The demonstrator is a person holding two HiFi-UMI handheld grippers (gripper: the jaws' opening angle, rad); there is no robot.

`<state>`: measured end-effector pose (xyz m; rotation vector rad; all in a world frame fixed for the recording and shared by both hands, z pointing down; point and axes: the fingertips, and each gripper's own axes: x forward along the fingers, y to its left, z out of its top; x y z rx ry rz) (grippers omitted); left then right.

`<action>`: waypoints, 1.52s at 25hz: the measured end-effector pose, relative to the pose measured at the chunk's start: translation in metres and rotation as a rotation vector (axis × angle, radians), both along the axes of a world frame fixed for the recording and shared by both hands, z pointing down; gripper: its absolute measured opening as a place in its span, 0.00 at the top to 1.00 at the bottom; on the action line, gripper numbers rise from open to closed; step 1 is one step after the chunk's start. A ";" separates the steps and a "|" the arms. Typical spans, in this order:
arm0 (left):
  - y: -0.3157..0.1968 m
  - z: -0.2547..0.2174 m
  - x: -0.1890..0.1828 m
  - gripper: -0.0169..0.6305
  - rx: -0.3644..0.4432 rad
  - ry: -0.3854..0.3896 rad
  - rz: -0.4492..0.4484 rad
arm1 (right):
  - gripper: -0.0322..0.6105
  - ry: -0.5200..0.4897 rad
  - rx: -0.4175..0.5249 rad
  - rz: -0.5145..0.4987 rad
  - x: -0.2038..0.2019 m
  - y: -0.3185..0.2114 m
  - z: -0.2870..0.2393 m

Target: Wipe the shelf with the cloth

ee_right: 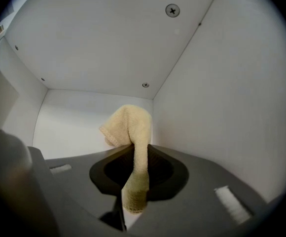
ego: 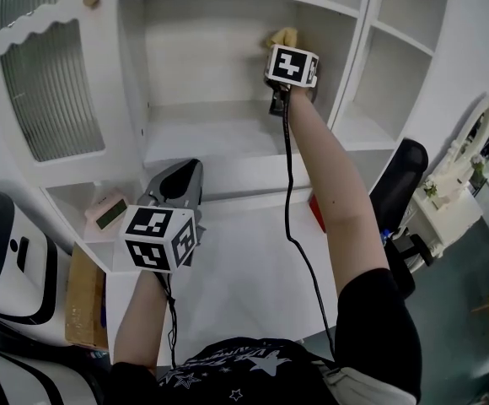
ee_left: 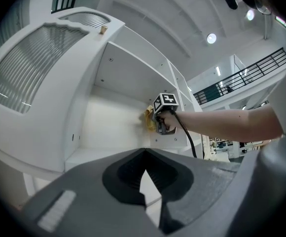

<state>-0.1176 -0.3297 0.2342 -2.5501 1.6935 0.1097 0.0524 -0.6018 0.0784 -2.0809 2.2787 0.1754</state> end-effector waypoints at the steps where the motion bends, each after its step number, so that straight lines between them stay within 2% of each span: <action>1: 0.001 0.000 0.000 0.97 0.001 0.002 -0.001 | 0.83 -0.003 0.000 0.002 0.001 0.002 0.000; 10: 0.019 0.003 0.010 0.97 -0.009 0.019 0.049 | 0.83 -0.011 0.005 0.011 0.016 0.043 -0.003; 22: 0.050 0.009 0.051 0.97 -0.028 0.009 0.229 | 0.83 -0.015 0.000 0.024 0.034 0.127 0.001; 27: 0.064 0.010 0.062 0.97 -0.028 0.013 0.291 | 0.83 0.029 0.004 0.070 0.042 0.156 0.006; 38: 0.080 0.013 0.075 0.97 -0.036 0.023 0.367 | 0.83 0.011 -0.017 0.162 0.082 0.186 0.022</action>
